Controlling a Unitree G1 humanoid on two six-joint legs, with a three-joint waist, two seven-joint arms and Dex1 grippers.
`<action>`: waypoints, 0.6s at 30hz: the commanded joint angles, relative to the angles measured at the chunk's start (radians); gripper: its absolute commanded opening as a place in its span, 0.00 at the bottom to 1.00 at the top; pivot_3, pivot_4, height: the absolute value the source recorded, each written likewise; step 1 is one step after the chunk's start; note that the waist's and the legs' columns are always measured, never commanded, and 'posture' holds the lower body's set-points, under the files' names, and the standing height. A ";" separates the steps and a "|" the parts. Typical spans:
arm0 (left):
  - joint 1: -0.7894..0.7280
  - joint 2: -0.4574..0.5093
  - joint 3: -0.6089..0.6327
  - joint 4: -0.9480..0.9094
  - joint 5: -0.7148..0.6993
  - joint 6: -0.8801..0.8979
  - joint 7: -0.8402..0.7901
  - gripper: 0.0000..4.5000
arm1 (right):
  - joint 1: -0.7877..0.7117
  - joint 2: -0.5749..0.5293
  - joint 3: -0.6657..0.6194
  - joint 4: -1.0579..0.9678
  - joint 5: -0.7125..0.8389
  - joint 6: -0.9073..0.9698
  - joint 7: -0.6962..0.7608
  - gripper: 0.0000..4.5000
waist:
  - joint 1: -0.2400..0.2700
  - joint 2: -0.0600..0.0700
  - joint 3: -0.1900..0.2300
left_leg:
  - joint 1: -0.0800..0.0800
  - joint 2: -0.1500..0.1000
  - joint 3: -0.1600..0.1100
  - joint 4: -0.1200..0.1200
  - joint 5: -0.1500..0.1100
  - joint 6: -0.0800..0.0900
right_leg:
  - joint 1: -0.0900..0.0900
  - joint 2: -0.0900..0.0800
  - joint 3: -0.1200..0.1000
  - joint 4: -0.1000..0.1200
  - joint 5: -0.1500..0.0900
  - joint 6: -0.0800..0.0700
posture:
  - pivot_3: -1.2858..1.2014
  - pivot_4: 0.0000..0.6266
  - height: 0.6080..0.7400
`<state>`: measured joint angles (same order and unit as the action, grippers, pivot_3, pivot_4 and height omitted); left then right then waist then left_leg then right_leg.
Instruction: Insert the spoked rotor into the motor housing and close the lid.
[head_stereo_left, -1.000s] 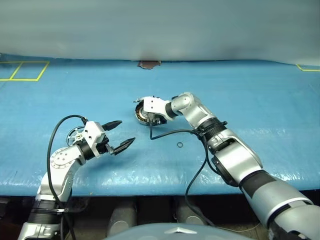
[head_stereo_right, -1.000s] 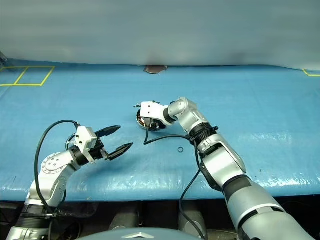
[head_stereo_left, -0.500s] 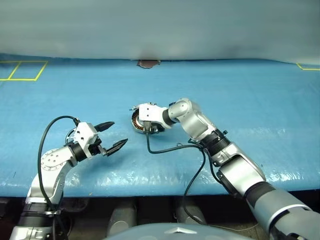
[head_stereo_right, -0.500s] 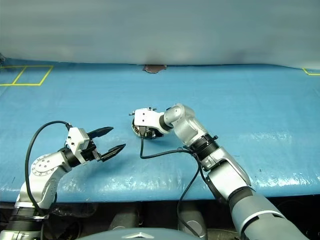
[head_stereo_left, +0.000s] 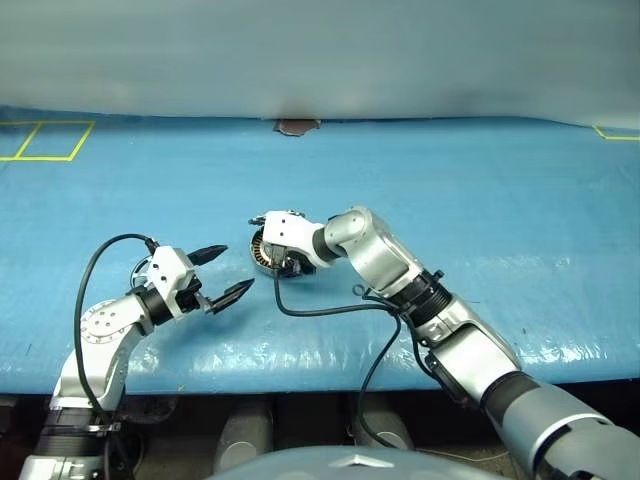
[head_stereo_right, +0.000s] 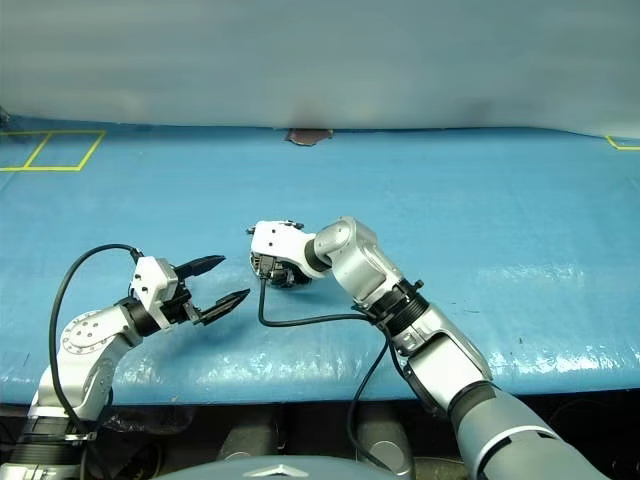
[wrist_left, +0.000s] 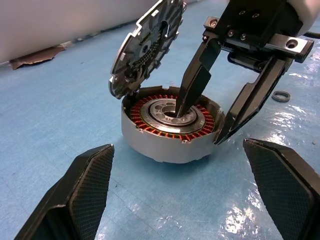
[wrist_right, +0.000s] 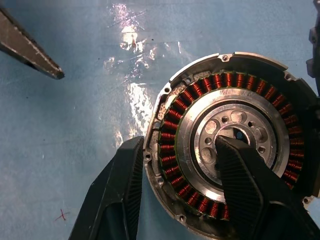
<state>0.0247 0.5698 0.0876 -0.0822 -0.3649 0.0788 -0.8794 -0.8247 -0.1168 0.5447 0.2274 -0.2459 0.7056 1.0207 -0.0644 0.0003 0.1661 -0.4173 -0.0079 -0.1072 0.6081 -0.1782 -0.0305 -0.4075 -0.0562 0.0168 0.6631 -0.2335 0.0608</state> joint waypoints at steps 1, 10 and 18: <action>0.002 0.004 0.027 -0.008 -0.006 -0.013 0.004 1.00 | -0.023 0.024 -0.001 -0.017 0.012 0.016 -0.044 0.45 | 0.000 0.000 0.000 | 0.000 0.000 0.000 0.000 0.000 0.000 | 0.000 0.000 0.000 0.000 0.000 0.000 | 0.52 0.24 1.00; 0.010 0.004 0.029 -0.016 -0.005 -0.012 0.012 1.00 | -0.036 0.044 0.020 0.076 0.009 0.058 -0.103 0.45 | -0.002 0.000 0.000 | 0.003 0.001 0.000 0.000 0.001 -0.001 | 0.002 0.000 0.000 0.001 0.000 0.000 | 0.52 0.24 1.00; 0.003 0.004 0.028 -0.012 0.001 -0.018 0.015 1.00 | -0.045 0.048 0.018 0.100 0.029 0.090 -0.121 0.45 | -0.002 0.000 0.000 | 0.005 0.001 0.000 0.003 0.001 -0.001 | 0.002 0.000 0.000 0.001 -0.002 -0.004 | 0.52 0.24 1.00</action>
<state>0.0328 0.5698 0.0912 -0.0823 -0.3620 0.0786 -0.8710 -0.8623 -0.0711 0.5608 0.3050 -0.2202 0.7767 0.9159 -0.0664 0.0002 0.1659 -0.4125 -0.0074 -0.1073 0.6113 -0.1776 -0.0312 -0.4053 -0.0559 0.0168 0.6645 -0.2357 0.0568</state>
